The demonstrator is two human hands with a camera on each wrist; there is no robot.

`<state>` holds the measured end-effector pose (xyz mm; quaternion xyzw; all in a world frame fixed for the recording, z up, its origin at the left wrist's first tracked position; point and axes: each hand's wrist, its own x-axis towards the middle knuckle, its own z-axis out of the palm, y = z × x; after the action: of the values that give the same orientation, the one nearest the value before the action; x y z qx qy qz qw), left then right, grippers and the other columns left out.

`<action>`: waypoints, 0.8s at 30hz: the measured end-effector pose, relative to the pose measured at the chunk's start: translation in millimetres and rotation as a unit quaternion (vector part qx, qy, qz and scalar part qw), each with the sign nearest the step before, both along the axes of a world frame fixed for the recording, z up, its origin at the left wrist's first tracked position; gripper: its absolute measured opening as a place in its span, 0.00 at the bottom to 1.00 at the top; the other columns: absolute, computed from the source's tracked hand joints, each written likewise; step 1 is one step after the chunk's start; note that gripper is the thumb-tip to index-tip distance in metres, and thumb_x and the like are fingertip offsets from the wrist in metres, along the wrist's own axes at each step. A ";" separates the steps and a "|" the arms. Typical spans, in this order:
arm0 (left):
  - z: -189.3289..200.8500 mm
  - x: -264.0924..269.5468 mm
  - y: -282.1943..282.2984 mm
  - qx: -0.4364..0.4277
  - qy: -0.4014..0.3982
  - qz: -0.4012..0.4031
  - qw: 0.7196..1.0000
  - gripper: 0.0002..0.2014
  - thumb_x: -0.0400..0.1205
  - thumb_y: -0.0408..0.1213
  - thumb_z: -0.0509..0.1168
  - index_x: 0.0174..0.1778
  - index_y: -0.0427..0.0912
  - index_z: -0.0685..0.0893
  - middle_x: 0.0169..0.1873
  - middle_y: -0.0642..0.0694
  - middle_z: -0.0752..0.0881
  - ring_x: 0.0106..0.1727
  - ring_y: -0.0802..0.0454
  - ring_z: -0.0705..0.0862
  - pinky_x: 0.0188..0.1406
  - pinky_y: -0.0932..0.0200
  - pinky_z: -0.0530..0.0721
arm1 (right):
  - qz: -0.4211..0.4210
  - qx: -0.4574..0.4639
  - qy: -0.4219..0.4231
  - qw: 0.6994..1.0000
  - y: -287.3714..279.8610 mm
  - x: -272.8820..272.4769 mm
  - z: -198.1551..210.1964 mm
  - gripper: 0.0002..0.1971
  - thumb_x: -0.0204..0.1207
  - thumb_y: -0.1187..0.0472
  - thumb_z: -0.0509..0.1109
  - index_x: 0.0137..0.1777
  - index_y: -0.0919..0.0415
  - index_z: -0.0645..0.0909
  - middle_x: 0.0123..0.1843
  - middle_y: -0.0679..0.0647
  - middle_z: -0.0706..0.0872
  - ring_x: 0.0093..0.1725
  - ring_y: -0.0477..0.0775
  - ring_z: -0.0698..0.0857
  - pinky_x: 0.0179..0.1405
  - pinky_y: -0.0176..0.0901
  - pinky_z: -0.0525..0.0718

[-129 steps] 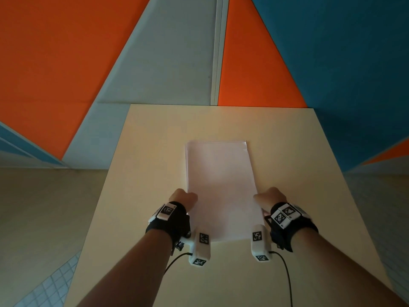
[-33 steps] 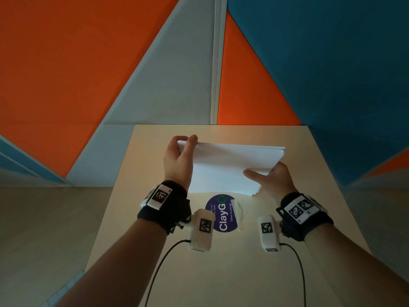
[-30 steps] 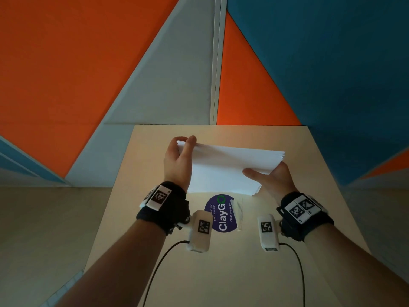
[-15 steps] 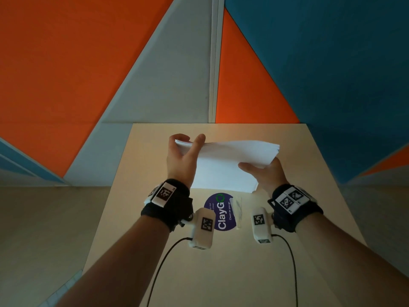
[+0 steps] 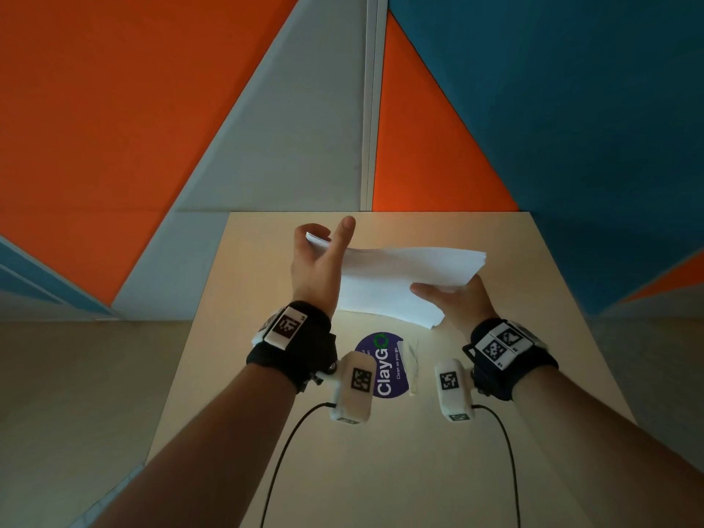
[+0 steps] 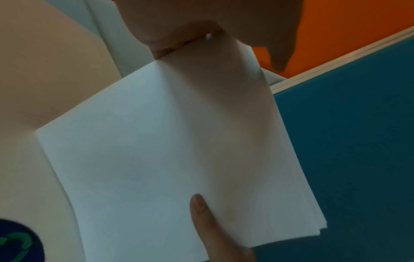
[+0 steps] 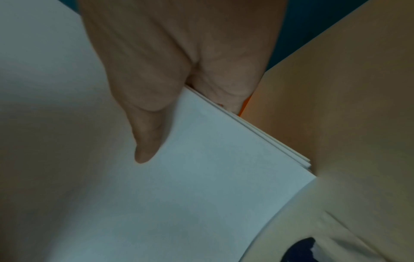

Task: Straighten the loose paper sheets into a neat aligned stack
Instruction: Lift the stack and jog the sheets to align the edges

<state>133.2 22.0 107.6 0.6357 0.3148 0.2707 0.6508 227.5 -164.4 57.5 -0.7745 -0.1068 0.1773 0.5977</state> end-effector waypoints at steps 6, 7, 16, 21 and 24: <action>-7.8 0.6 -0.7 0.012 0.007 -0.002 1.000 0.26 0.73 0.58 0.71 0.58 0.46 0.75 0.46 0.50 0.84 0.47 0.52 0.83 0.46 0.59 0.80 | -0.011 -0.024 0.002 1.000 -2.3 2.3 -9.0 0.14 0.65 0.64 0.84 0.46 0.52 0.85 0.49 0.53 0.92 0.48 0.51 0.90 0.54 0.43 0.84; -8.7 1.5 -1.2 0.015 0.012 0.001 1.000 0.27 0.73 0.59 0.71 0.59 0.46 0.75 0.46 0.50 0.83 0.47 0.52 0.83 0.46 0.59 0.79 | -0.008 -0.032 0.003 0.999 -2.4 2.2 -11.8 0.14 0.65 0.63 0.84 0.48 0.54 0.85 0.49 0.53 0.91 0.49 0.51 0.89 0.54 0.42 0.84; 6.1 -3.8 6.0 0.016 -0.046 -0.075 0.996 0.31 0.71 0.47 0.75 0.67 0.44 0.72 0.57 0.44 0.87 0.59 0.47 0.87 0.61 0.47 0.85 | -0.038 0.000 0.020 0.999 0.8 8.0 -1.9 0.15 0.67 0.62 0.82 0.53 0.65 0.88 0.49 0.58 0.92 0.47 0.55 0.91 0.53 0.46 0.87; -32.4 -17.7 15.0 0.043 0.050 -0.129 0.989 0.32 0.70 0.28 0.73 0.68 0.51 0.72 0.55 0.45 0.86 0.55 0.49 0.87 0.61 0.46 0.86 | -0.047 0.006 0.061 0.997 -9.5 -1.9 -11.6 0.09 0.69 0.66 0.81 0.48 0.61 0.87 0.42 0.51 0.91 0.38 0.43 0.91 0.36 0.31 0.86; -51.1 -19.8 16.1 0.113 0.136 -0.156 0.972 0.23 0.73 0.38 0.74 0.65 0.46 0.80 0.56 0.48 0.89 0.57 0.48 0.88 0.60 0.49 0.86 | -0.043 -0.006 0.046 0.998 -13.0 -6.0 -16.8 0.09 0.67 0.64 0.82 0.42 0.53 0.85 0.40 0.45 0.90 0.39 0.41 0.89 0.40 0.32 0.84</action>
<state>113.4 38.2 56.5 0.7773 0.2642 0.1109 0.5601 221.5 -177.4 40.7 -0.7733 -0.0446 0.1875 0.6041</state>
